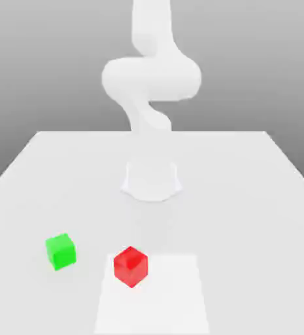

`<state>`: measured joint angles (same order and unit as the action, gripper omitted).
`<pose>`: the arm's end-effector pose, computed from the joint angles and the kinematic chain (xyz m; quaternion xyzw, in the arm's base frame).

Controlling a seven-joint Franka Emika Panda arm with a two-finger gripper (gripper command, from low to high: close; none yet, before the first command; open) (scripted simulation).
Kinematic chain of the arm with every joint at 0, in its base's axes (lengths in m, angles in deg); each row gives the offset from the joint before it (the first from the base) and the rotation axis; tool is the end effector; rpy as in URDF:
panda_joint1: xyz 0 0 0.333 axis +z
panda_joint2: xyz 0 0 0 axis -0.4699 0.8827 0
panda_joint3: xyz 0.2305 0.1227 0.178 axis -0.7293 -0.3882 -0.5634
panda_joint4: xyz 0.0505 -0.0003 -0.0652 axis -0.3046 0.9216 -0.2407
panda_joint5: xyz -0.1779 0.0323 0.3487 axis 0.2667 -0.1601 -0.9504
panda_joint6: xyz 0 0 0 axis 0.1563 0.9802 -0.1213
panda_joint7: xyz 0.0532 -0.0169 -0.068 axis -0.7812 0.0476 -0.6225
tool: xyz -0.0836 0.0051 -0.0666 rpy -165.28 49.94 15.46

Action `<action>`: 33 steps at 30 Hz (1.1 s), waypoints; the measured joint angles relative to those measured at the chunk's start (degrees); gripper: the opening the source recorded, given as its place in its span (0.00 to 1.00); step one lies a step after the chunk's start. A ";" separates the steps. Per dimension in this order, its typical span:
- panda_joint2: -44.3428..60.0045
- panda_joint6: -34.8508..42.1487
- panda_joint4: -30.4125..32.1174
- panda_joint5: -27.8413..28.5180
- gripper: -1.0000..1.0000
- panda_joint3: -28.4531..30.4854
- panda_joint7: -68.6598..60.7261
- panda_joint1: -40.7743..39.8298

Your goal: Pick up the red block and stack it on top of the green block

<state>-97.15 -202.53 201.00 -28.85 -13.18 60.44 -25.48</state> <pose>0.3778 -0.0157 0.6615 -0.8760 0.3288 -0.3215 0.1454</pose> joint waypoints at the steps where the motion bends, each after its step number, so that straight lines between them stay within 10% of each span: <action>1: 2.02 -1.25 1.32 -0.49 0.50 1.60 -2.86 1.11; 22: 39.02 -25.17 26.27 1.35 0.50 16.84 -48.31 11.36; 33: 48.80 -32.88 25.03 -8.31 0.50 12.92 -57.18 9.81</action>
<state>-48.35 -235.41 226.03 -37.16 -0.25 3.25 -15.68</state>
